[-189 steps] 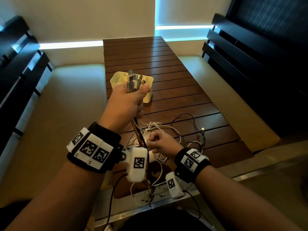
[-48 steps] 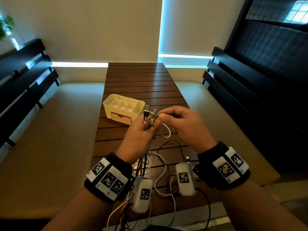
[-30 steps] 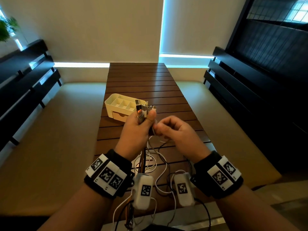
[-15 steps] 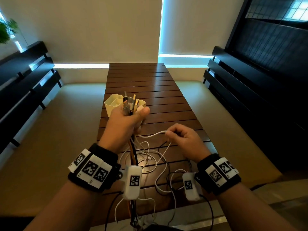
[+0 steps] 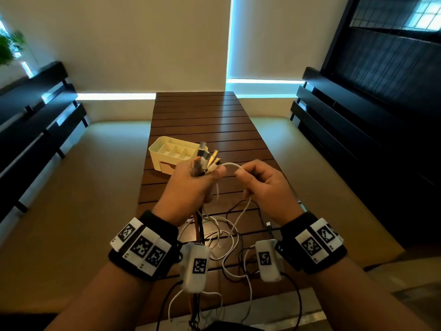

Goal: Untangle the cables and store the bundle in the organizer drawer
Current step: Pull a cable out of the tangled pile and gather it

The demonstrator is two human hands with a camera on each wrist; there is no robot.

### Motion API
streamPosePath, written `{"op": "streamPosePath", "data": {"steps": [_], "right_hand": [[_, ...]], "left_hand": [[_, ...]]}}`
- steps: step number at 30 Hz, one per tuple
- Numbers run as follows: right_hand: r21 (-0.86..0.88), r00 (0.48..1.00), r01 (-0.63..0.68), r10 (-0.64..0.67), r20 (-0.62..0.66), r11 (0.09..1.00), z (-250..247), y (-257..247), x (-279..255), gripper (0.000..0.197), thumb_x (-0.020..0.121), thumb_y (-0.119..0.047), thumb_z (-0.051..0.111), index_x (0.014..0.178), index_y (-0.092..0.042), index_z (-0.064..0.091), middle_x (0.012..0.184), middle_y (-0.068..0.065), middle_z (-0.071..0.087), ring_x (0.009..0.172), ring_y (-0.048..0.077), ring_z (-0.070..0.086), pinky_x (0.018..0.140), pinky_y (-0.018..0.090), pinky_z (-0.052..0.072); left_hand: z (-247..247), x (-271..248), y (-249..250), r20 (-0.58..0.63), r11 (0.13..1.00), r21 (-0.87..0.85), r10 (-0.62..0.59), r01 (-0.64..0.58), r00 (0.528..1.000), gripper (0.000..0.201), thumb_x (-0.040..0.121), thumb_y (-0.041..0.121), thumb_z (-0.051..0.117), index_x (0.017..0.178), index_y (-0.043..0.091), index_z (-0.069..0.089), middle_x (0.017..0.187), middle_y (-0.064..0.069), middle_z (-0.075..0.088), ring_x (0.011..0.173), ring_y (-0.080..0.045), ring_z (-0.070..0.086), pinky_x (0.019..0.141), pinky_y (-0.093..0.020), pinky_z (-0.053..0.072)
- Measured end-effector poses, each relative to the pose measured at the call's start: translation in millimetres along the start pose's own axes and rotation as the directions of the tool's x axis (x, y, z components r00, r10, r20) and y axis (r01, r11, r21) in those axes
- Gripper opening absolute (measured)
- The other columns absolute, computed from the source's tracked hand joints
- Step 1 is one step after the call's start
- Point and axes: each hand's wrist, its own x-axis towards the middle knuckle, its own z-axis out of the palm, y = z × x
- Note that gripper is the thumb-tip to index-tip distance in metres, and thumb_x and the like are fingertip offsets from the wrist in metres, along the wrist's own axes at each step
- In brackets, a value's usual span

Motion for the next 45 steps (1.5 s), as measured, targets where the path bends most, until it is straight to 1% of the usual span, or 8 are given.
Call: {"op": "streamPosePath", "data": {"steps": [7, 13, 16, 26, 31, 37, 40, 45], "right_hand": [[0.133, 0.976, -0.208, 0.215, -0.038, 0.969, -8.3, 9.7, -2.5, 0.015, 0.097, -0.012, 0.058, 0.084, -0.011, 0.066, 0.053, -0.009, 0.047, 0.047, 0.010, 0.041, 0.049, 0.027, 0.038], [-0.365, 0.975, -0.152, 0.199, 0.095, 0.919, -20.3, -3.0, 9.1, 0.013, 0.094, -0.023, 0.063, 0.082, -0.023, 0.069, 0.068, -0.014, 0.060, 0.060, 0.000, 0.051, 0.060, 0.018, 0.041], [-0.479, 0.962, -0.074, 0.190, 0.197, 0.875, -11.6, -10.9, 9.7, 0.008, 0.095, -0.027, 0.064, 0.088, -0.026, 0.069, 0.083, -0.009, 0.066, 0.075, 0.002, 0.057, 0.067, 0.015, 0.042], [-0.343, 0.987, 0.015, 0.040, 0.153, 0.939, -2.7, -12.7, 10.4, 0.008, 0.091, -0.030, 0.070, 0.089, -0.022, 0.067, 0.075, -0.008, 0.065, 0.064, 0.003, 0.053, 0.060, 0.017, 0.045], [-0.117, 0.963, -0.219, 0.234, 0.134, 0.969, -15.7, 3.8, -0.9, 0.015, 0.097, -0.027, 0.059, 0.086, -0.017, 0.065, 0.056, -0.011, 0.048, 0.049, 0.009, 0.040, 0.050, 0.027, 0.036], [-0.320, 0.989, -0.130, 0.147, 0.031, 0.939, -17.2, -6.4, 6.6, 0.015, 0.095, -0.026, 0.063, 0.083, -0.020, 0.070, 0.070, 0.001, 0.062, 0.061, 0.008, 0.052, 0.061, 0.024, 0.044], [-0.520, 0.975, -0.126, 0.202, 0.092, 0.845, -25.9, -12.3, 13.3, 0.018, 0.095, -0.027, 0.062, 0.077, -0.024, 0.067, 0.066, -0.011, 0.057, 0.057, 0.000, 0.049, 0.055, 0.013, 0.038], [-0.736, 0.932, -0.088, 0.316, 0.177, 0.671, -34.5, -14.7, 18.0, 0.016, 0.096, -0.031, 0.059, 0.087, -0.024, 0.069, 0.078, -0.008, 0.061, 0.066, 0.005, 0.053, 0.060, 0.020, 0.038]], "left_hand": [[-16.4, -1.0, -11.4, -0.080, 0.983, 0.050, -0.170, 0.174, 0.982, 0.021, 0.098, 0.019, 0.062, 0.083, 0.007, 0.054, 0.059, -0.003, 0.034, 0.049, -0.015, 0.031, 0.045, -0.027, 0.034], [-18.3, 4.1, -12.7, -0.238, 0.924, 0.319, -0.137, 0.211, 0.961, 0.015, 0.094, 0.028, 0.067, 0.080, 0.022, 0.063, 0.060, 0.010, 0.055, 0.058, -0.012, 0.049, 0.065, -0.037, 0.047], [-7.4, 6.0, -2.0, -0.139, 0.911, 0.383, -0.110, 0.156, 0.984, 0.019, 0.095, 0.029, 0.066, 0.081, 0.017, 0.063, 0.066, 0.004, 0.054, 0.057, -0.008, 0.047, 0.062, -0.032, 0.044], [0.5, 7.0, 8.5, 0.163, 0.937, 0.331, -0.171, 0.109, 0.972, 0.024, 0.092, 0.032, 0.068, 0.081, 0.012, 0.061, 0.057, 0.002, 0.047, 0.048, -0.011, 0.042, 0.046, -0.024, 0.038], [-41.9, 14.6, 5.8, -0.147, 0.965, -0.102, -0.254, 0.241, 0.956, 0.013, 0.094, 0.022, 0.064, 0.092, 0.010, 0.065, 0.057, 0.009, 0.047, 0.050, -0.009, 0.039, 0.049, -0.022, 0.038], [-45.7, 15.4, -13.7, -0.130, 0.868, 0.398, -0.268, 0.297, 0.955, 0.020, 0.093, 0.030, 0.067, 0.080, 0.017, 0.064, 0.064, 0.002, 0.056, 0.059, -0.014, 0.049, 0.058, -0.030, 0.042], [-41.9, 14.0, -16.8, -0.250, 0.921, 0.298, -0.179, 0.251, 0.952, 0.019, 0.095, 0.031, 0.065, 0.080, 0.019, 0.064, 0.066, 0.005, 0.058, 0.062, -0.014, 0.051, 0.063, -0.032, 0.042], [-45.3, 13.1, -4.0, -0.336, 0.971, 0.213, -0.033, 0.110, 0.941, 0.020, 0.095, 0.035, 0.063, 0.081, 0.021, 0.063, 0.056, 0.016, 0.056, 0.058, -0.011, 0.047, 0.065, -0.037, 0.042]]}}
